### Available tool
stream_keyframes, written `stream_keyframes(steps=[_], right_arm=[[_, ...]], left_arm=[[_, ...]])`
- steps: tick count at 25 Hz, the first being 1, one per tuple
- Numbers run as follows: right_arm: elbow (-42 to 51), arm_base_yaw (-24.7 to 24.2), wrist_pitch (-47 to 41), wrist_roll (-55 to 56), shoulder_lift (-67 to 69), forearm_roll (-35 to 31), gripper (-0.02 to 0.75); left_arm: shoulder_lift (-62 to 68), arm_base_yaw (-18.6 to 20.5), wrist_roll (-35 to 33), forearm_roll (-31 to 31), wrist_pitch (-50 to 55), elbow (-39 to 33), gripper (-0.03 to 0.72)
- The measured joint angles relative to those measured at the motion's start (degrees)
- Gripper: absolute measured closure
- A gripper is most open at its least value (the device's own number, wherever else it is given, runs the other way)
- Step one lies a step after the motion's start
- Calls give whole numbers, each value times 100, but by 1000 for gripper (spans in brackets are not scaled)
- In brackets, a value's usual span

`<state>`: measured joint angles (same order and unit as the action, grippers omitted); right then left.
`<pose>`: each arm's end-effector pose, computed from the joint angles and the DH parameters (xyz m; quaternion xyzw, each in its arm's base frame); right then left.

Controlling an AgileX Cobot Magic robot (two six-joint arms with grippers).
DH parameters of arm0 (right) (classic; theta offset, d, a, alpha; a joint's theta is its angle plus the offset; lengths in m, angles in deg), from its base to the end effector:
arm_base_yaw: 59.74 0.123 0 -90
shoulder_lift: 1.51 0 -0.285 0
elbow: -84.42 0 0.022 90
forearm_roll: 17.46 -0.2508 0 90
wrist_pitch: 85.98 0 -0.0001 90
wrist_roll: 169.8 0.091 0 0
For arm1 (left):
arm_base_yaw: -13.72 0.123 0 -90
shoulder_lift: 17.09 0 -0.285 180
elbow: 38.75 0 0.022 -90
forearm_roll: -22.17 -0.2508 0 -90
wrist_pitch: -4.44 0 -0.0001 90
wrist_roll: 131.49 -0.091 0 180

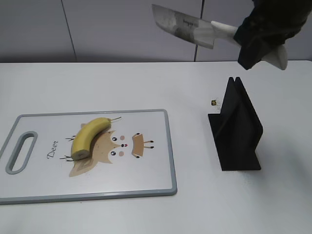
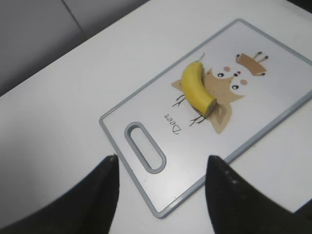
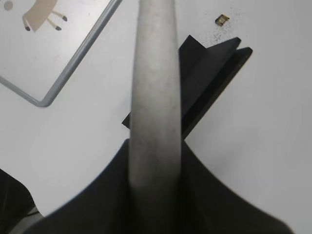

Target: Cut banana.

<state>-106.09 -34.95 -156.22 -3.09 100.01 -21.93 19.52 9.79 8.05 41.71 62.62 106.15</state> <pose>0.3034 0.1475 0.3339 -0.3150 0.9342 0.0545 0.1581 0.0689 -0.0307 0.3384 0.3187 0.8342 -0.0292 0.4491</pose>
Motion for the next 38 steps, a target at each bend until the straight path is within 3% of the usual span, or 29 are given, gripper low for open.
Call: stream_keyframes(steps=[8, 14, 17, 38], right_arm=[[-186, 112, 5, -2020, 485, -302, 578], [-206, 638, 173, -3618, 573, -330, 578], [-206, 861, 571, -3970, 649, -358, 578], [-596, 990, 744, -4583, 1568, -928, 578]], left_arm=[[1956, -636, -1971, 41, 222, 816, 137], [3203, -1482, -2225, -471, 306, 1683, 137], [3688, -1726, -2242, -691, 308, 2028, 137], [5602, -1769, -2258, -1052, -425, 2252, 137]])
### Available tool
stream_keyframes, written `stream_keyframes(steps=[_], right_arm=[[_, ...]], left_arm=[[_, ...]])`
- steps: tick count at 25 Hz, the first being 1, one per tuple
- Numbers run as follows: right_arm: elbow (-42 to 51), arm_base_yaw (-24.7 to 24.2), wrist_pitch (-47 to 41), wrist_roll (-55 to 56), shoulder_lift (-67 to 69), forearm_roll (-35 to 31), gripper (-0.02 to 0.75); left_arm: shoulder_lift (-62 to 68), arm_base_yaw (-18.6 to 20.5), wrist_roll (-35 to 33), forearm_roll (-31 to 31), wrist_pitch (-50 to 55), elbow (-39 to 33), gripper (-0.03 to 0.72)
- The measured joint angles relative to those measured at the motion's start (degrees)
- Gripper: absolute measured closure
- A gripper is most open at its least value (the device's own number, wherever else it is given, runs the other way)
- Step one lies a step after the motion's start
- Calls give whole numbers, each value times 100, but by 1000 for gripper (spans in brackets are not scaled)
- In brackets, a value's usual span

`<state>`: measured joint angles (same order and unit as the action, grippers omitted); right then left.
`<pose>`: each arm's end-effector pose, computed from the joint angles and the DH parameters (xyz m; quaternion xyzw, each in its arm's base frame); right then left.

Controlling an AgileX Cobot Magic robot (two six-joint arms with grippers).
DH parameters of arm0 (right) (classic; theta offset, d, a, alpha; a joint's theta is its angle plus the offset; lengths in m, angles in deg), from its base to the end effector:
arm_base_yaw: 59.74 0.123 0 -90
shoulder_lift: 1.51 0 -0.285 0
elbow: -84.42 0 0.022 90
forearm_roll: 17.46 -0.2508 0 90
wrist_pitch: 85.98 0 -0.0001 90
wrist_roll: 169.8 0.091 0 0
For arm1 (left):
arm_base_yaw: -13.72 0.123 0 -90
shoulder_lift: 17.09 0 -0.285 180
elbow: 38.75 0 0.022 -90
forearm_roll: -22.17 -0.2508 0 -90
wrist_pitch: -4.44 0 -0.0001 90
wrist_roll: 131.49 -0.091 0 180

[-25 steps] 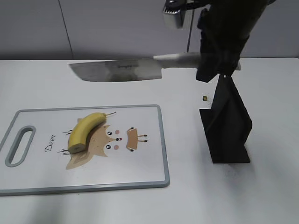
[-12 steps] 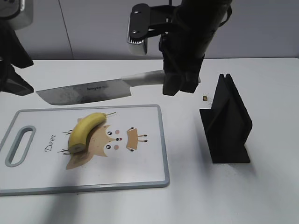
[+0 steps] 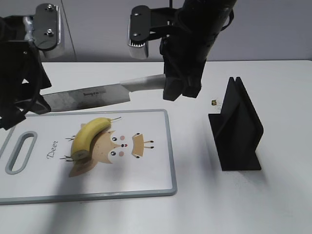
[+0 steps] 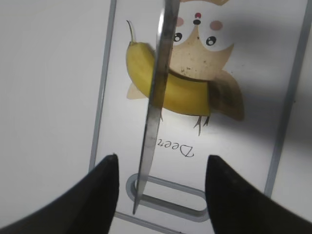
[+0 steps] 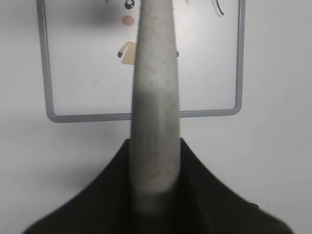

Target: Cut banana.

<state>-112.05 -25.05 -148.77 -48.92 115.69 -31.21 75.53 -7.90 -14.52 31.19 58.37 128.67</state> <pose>0.3236 0.2474 0.2664 -0.6909 0.6997 0.0805 0.1630 0.2685 -0.1188 0.2790 0.6350 0.7478 -0.0025 0.1940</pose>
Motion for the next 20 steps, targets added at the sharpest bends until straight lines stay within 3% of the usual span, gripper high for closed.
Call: stream_keyframes(steps=[7, 14, 20], right_arm=[[-6, 0, 14, -106, 0, -45, 578], [-6, 0, 171, -113, 0, -235, 578], [-6, 0, 257, -129, 0, -298, 578]], left_arm=[[249, 142, 0, -22, -310, 5, 146], [314, 572, 0, 357, -272, 5, 264], [333, 587, 0, 439, -267, 6, 284]])
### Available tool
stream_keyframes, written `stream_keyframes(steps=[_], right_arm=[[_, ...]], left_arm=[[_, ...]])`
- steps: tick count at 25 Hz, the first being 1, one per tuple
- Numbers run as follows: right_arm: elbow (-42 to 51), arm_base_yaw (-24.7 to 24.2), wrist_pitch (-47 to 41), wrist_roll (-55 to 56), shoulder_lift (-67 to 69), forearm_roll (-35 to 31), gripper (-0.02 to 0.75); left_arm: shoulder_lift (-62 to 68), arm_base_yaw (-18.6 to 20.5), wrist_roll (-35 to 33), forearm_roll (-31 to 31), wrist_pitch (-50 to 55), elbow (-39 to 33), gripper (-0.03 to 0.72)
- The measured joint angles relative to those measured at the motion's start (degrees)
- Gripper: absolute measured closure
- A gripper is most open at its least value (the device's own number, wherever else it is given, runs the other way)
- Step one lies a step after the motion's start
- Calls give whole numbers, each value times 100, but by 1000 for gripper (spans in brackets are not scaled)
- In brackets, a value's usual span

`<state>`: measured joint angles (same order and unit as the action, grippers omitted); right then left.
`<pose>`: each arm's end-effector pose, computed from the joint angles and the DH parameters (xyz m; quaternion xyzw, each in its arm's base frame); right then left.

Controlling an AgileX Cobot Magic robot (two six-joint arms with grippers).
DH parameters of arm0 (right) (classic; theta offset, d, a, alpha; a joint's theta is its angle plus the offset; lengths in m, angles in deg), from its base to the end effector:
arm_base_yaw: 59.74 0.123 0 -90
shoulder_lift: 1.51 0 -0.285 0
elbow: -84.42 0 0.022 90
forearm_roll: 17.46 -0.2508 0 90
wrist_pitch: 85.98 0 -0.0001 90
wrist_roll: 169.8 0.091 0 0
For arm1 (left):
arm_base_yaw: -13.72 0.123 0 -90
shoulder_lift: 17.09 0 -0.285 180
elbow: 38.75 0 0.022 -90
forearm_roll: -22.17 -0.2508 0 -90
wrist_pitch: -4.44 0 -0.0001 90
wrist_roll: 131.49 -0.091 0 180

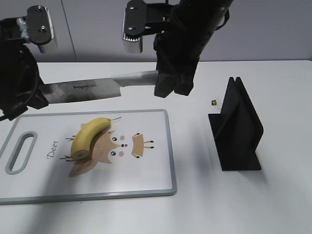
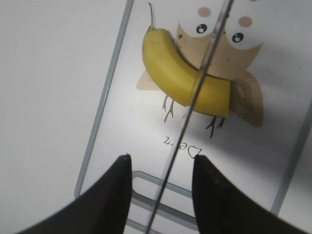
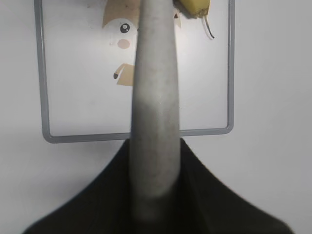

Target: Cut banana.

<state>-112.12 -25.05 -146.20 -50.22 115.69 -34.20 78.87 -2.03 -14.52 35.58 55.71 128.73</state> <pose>0.3251 0.2527 0.2690 -0.6860 0.6955 0.0966 0.1906 0.2905 -0.0990 0.2643 0.5772 0.7911 -0.0239 0.2010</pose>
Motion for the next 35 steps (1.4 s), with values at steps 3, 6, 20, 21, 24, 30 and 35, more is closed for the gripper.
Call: stream_keyframes(steps=[3, 6, 20, 21, 24, 30, 35], right_arm=[[0, 0, 38, -178, 0, -131, 578], [0, 0, 49, -245, 0, -182, 578], [-4, 10, 24, 412, 349, -130, 564], [-4, 10, 12, 461, 445, -137, 563], [-18, 32, 0, 528, 676, -128, 563], [-20, 45, 100, 667, 1031, 22, 552], [-20, 71, 117, 675, 1205, 67, 541]], left_arm=[[70, 0, 0, 0, 0, 0, 333], [98, 0, 0, 0, -5, 0, 426], [272, 0, -169, -29, 46, -124, 681], [318, 0, -151, -74, 46, -124, 681], [497, 0, -52, -136, 33, -134, 681], [783, -6, 207, -137, -174, -334, 681], [783, -11, 300, 71, -806, -958, 681]])
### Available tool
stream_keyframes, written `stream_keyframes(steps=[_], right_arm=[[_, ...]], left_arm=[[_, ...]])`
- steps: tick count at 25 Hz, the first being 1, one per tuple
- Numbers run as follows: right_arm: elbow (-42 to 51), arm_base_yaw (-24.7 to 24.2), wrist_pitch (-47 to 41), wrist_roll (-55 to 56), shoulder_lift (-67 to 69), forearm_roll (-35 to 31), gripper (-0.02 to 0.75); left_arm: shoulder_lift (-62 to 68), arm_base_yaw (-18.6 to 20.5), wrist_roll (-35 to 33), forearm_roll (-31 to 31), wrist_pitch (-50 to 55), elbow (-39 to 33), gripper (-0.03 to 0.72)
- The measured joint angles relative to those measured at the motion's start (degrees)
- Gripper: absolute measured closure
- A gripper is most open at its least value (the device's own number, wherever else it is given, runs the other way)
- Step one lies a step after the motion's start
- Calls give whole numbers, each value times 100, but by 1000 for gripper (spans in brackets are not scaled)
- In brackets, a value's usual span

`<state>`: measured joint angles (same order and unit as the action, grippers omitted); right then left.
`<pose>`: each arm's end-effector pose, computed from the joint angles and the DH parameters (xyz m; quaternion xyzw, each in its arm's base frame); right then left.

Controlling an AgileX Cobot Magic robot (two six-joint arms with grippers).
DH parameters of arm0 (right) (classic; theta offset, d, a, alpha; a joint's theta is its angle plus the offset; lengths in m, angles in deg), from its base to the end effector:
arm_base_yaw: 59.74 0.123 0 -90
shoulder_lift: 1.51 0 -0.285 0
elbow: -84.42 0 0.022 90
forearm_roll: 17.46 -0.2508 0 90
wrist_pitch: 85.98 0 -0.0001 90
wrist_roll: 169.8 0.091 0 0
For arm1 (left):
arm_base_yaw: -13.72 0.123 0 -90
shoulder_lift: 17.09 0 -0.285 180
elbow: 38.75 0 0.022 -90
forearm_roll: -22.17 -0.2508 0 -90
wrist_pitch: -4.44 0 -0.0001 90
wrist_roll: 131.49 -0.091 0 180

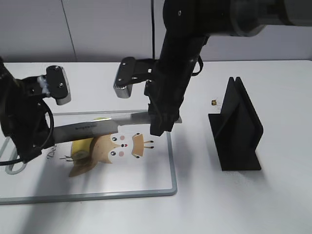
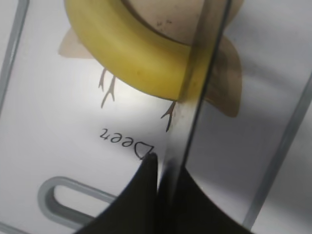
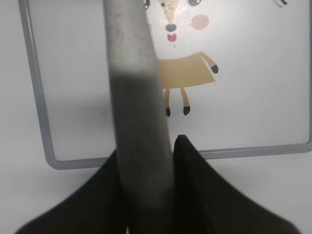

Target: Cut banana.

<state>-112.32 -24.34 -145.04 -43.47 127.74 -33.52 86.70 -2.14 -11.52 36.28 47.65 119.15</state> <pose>0.3419 0.2695 0.1808 -0.6478 0.7480 0.1116 0.0917 0.2866 -0.0972 0.1827 0.5435 0.8290 -0.0500 0.1220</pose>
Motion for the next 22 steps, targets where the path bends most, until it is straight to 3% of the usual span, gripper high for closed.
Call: stream_keyframes(steps=[5, 22], right_arm=[[5, 18, 153, 11, 121, 41, 530], [5, 25, 447, 152, 274, 167, 515]], left_arm=[[0, -1, 27, 144, -505, -400, 681], [121, -1, 49, 182, -828, -460, 681]])
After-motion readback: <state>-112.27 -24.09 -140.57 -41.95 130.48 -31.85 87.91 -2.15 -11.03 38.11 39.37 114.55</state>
